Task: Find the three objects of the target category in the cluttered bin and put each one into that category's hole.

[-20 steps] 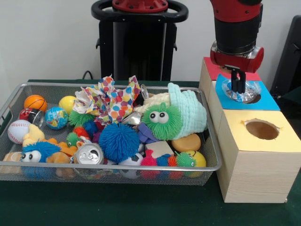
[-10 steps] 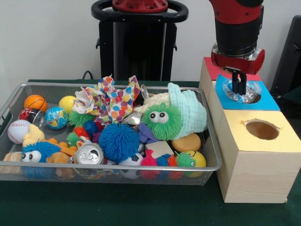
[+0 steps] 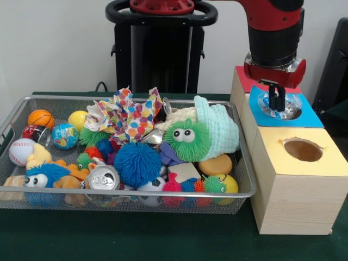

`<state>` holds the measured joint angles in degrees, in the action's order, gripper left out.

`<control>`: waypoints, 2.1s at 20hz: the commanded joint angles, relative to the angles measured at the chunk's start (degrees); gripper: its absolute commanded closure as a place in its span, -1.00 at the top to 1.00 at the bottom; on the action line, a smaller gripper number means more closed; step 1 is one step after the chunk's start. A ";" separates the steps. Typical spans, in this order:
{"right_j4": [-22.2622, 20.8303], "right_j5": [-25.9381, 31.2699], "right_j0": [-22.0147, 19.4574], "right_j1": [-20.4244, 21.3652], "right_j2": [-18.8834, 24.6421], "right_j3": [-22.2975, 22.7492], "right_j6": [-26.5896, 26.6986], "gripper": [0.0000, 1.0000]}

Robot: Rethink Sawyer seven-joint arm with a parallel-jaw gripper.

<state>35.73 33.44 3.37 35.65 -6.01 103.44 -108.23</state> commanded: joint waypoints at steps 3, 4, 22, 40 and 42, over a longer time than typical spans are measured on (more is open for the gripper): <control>0.91 -18.52 -2.05 -15.18 10.94 -1.57 -8.67 -1.00; 0.70 -19.55 -2.39 -15.80 11.48 -1.71 -8.48 -1.00; -1.60 -23.48 -4.92 -19.55 13.88 -3.97 -7.40 -1.00; -3.89 -18.35 -5.29 -13.67 12.08 -0.40 -10.18 -1.00; -3.95 -13.80 -3.52 -10.06 9.11 1.01 -11.51 -1.00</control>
<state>32.78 27.23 -0.91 29.48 1.84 101.43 -108.77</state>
